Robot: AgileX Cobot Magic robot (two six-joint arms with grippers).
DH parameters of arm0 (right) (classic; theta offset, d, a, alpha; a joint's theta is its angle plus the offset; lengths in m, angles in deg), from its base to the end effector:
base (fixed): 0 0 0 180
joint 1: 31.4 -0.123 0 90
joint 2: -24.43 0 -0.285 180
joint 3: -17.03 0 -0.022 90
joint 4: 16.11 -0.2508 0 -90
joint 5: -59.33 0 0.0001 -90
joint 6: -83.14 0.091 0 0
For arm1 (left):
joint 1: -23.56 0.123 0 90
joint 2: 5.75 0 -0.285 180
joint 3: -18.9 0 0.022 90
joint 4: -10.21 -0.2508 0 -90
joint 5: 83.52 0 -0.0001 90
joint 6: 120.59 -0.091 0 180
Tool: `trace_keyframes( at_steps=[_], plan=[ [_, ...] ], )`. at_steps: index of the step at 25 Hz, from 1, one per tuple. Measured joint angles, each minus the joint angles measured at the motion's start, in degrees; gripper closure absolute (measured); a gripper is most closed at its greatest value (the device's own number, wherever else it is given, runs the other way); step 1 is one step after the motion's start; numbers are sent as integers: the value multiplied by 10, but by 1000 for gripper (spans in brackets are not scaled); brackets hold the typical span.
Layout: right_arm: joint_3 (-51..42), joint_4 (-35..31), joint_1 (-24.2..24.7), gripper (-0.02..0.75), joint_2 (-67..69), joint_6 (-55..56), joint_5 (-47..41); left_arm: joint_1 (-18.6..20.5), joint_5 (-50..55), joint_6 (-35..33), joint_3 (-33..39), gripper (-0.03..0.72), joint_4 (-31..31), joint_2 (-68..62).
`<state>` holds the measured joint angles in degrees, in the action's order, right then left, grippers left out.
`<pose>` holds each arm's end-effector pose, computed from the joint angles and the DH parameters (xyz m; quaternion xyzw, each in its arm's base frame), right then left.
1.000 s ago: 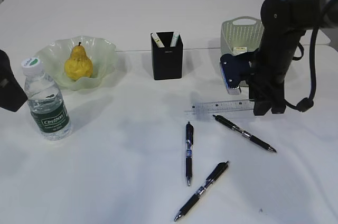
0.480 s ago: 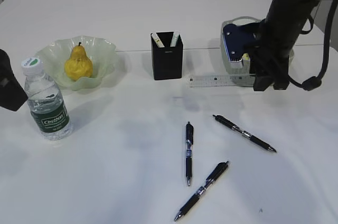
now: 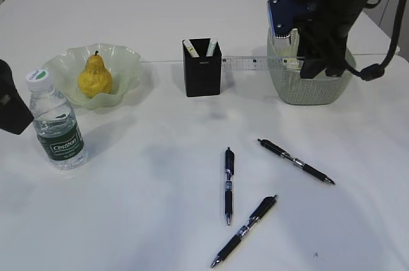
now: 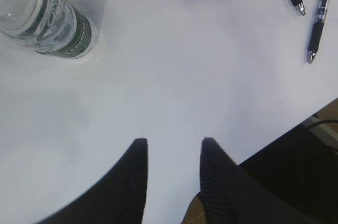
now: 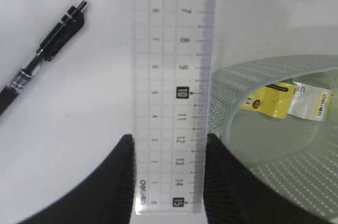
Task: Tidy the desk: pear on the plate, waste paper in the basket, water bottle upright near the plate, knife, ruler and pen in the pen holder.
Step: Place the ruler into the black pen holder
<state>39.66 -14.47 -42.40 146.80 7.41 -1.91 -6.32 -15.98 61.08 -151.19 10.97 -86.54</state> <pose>0.4255 0.0804 0.2569 -0.6806 0.7137 -0.0998 0.1323 0.2067 -0.1201 0.3387 0.2380 0.9527 -0.0576 0.1799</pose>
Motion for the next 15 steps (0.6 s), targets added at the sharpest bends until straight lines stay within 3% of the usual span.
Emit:
trace_keyframes(
  at_steps=[7, 15],
  plan=[
    [12, -16, 0, 436, 0, 0, 27, 0, 0, 0, 0, 459, 0, 0],
    [12, -107, 0, 437, 0, 0, 80, 0, 0, 0, 0, 459, 0, 0]
  ],
)
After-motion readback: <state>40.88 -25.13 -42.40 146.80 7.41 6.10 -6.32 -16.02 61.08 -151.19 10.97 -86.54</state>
